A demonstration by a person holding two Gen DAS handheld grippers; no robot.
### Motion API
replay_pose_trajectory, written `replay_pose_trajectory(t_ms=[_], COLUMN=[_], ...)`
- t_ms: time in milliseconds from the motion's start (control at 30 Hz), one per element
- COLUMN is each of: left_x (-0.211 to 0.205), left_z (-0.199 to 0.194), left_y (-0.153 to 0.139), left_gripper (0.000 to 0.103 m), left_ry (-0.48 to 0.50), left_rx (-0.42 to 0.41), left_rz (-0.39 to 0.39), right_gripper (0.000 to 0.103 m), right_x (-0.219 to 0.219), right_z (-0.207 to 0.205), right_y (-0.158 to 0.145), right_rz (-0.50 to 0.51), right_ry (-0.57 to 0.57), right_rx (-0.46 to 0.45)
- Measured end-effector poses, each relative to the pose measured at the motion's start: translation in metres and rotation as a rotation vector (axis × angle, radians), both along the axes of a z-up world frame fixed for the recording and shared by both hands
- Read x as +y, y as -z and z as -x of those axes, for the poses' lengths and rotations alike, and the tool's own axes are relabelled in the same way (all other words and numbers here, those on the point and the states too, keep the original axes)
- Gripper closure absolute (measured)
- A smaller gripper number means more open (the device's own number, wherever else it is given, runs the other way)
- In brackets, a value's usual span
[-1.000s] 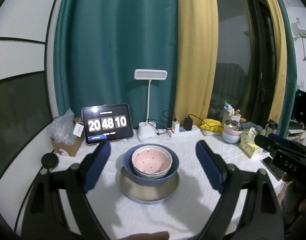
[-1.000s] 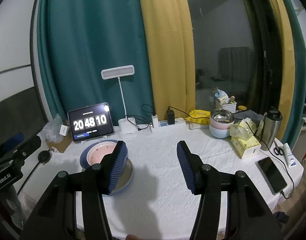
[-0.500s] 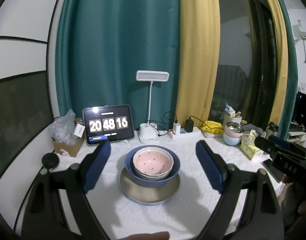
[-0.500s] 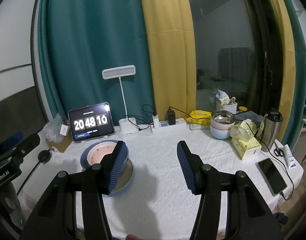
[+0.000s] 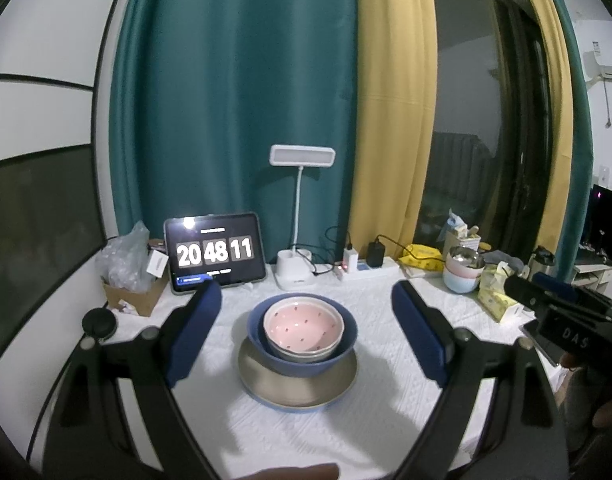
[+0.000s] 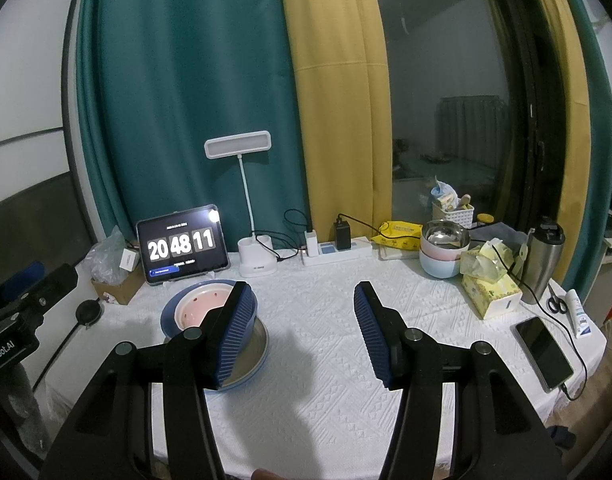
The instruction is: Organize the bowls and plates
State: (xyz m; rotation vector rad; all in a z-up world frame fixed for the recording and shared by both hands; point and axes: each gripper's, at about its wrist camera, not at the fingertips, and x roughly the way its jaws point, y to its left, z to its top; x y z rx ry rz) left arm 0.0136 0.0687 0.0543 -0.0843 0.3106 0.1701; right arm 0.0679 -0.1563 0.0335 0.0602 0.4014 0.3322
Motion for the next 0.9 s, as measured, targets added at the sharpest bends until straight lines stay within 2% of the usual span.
replay_pose_trajectory(t_ms=[900], left_x=[-0.0008], left_z=[0.0003], left_y=[0.0004], left_gripper=[0.015], left_ry=[-0.002], left_rx=[-0.001], left_rz=[0.000], right_gripper=[0.046], right_x=[-0.0016], right_z=[-0.0016], right_y=[0.0005], right_rz=[0.001], right_ry=[-0.002], right_rx=[0.001])
